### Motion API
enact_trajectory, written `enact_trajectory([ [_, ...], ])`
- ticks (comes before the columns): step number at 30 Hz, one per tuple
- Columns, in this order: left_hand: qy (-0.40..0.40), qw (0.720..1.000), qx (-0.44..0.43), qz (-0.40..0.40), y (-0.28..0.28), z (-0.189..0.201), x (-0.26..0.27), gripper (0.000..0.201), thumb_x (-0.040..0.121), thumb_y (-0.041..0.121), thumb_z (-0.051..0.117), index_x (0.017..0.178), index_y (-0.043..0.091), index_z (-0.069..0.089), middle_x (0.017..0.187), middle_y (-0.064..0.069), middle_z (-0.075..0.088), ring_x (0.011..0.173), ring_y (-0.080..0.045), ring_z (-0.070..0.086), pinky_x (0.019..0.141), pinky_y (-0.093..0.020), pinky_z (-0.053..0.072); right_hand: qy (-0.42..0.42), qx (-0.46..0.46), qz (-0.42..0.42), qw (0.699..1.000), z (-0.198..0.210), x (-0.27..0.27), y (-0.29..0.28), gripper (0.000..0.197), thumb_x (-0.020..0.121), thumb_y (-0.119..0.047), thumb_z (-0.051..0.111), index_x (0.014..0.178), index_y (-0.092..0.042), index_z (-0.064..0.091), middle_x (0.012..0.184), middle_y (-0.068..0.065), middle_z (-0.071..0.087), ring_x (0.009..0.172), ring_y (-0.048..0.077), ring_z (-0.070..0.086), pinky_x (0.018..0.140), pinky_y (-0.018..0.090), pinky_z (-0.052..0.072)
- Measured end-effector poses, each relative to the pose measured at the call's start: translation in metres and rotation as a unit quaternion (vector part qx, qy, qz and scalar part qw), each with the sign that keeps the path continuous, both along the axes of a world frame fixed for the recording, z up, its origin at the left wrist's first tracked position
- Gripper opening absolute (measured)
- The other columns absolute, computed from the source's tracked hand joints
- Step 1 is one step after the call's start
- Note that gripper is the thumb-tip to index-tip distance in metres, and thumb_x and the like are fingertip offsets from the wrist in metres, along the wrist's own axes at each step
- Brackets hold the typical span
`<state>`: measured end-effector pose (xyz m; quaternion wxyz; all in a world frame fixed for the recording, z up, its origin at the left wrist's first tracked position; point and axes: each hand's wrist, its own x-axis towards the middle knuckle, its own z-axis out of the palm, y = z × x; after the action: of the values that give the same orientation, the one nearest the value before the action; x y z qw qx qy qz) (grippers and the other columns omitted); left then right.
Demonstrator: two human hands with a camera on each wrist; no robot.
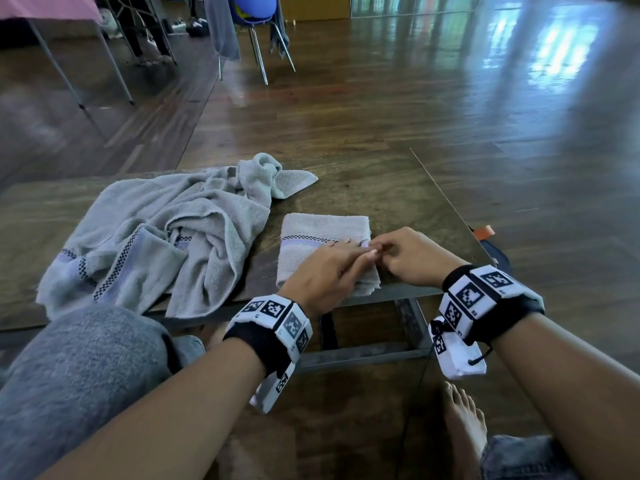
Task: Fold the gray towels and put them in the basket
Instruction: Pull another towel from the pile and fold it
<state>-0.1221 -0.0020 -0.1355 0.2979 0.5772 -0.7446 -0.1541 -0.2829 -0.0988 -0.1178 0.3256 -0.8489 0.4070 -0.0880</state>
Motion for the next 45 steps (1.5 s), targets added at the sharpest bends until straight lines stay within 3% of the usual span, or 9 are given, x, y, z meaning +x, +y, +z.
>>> enact_trajectory([
  [3,-0.091,0.995,0.042,0.026,0.001,-0.006,-0.002,0.042,0.107,0.035,0.038,0.145,0.023,0.050,0.154,-0.011,0.042,0.147,-0.022,0.031,0.119,-0.028,0.019,0.012,-0.006,-0.026,1.000,-0.002,0.000,0.000,0.025,0.095,-0.009,0.051,0.112,-0.015,0.069,0.100,0.005,0.072,0.091,0.018,0.065,0.078,0.030,0.051],
  [6,-0.123,0.991,0.039,0.021,0.000,-0.009,-0.004,0.044,0.107,0.038,0.035,0.149,0.027,0.044,0.159,-0.010,0.033,0.151,-0.019,0.022,0.123,-0.031,0.014,-0.022,-0.017,-0.048,0.998,-0.002,0.004,0.007,0.036,0.097,-0.010,0.046,0.131,-0.019,0.055,0.108,0.005,0.064,0.097,0.021,0.063,0.084,0.033,0.052],
  [9,-0.110,0.990,0.083,-0.007,-0.001,-0.005,0.000,0.042,0.103,0.039,0.045,0.142,0.026,0.054,0.160,-0.011,0.031,0.151,-0.021,0.022,0.123,-0.037,0.018,0.058,-0.070,0.000,0.996,-0.003,0.011,0.015,0.037,0.097,-0.018,0.047,0.134,-0.024,0.051,0.119,0.006,0.054,0.106,0.028,0.058,0.093,0.046,0.050],
  [14,0.065,0.995,0.028,0.063,-0.012,0.013,0.018,0.026,0.085,0.018,0.057,0.099,0.015,0.079,0.104,-0.005,0.075,0.098,-0.019,0.067,0.090,-0.037,0.050,0.095,-0.093,-0.018,0.991,-0.002,0.019,0.017,0.035,0.097,-0.018,0.041,0.127,-0.020,0.058,0.120,0.007,0.050,0.110,0.032,0.055,0.091,0.043,0.047],
  [17,-0.129,0.980,0.007,0.149,-0.020,0.006,0.033,0.035,0.091,0.025,0.055,0.124,0.021,0.064,0.133,-0.006,0.059,0.127,-0.024,0.051,0.108,-0.040,0.039,0.113,-0.185,-0.048,0.975,-0.004,0.025,0.020,0.031,0.097,-0.023,0.041,0.116,-0.015,0.065,0.119,0.006,0.047,0.113,0.027,0.049,0.091,0.041,0.048],
  [20,-0.208,0.956,0.111,0.173,-0.014,-0.011,0.029,0.057,0.099,0.040,0.035,0.153,0.027,0.027,0.164,-0.011,0.017,0.153,-0.026,0.009,0.123,-0.044,0.008,0.102,-0.300,-0.040,0.948,-0.008,0.036,0.026,0.030,0.096,-0.029,0.042,0.107,-0.013,0.066,0.129,0.005,0.048,0.118,0.023,0.046,0.097,0.039,0.042],
  [25,-0.242,0.954,0.130,0.117,-0.013,-0.023,0.021,0.068,0.101,0.041,0.023,0.159,0.015,-0.001,0.167,-0.007,-0.006,0.154,-0.020,-0.010,0.125,-0.042,-0.004,0.009,-0.214,-0.007,0.977,-0.027,0.055,0.032,0.040,0.104,-0.032,0.032,0.140,-0.021,0.046,0.152,0.000,0.042,0.140,0.017,0.037,0.114,0.032,0.025],
  [32,-0.178,0.965,0.152,0.122,-0.019,-0.024,0.031,0.063,0.104,0.043,0.020,0.159,0.023,-0.004,0.167,0.003,-0.010,0.152,-0.009,-0.014,0.124,-0.038,-0.008,0.071,-0.142,-0.031,0.987,-0.049,0.053,0.021,0.073,0.099,-0.056,0.008,0.162,-0.019,0.005,0.169,-0.004,-0.001,0.154,0.007,-0.007,0.126,0.034,-0.004],
  [45,-0.122,0.959,0.184,0.179,-0.015,-0.026,0.044,0.064,0.105,0.045,0.016,0.158,0.019,-0.008,0.166,0.007,-0.015,0.151,-0.006,-0.016,0.124,-0.040,-0.008,0.092,-0.137,-0.073,0.984,-0.062,0.030,0.024,0.065,0.103,-0.047,0.009,0.160,-0.019,-0.007,0.169,-0.003,-0.011,0.155,0.013,-0.001,0.124,0.042,0.002],
])
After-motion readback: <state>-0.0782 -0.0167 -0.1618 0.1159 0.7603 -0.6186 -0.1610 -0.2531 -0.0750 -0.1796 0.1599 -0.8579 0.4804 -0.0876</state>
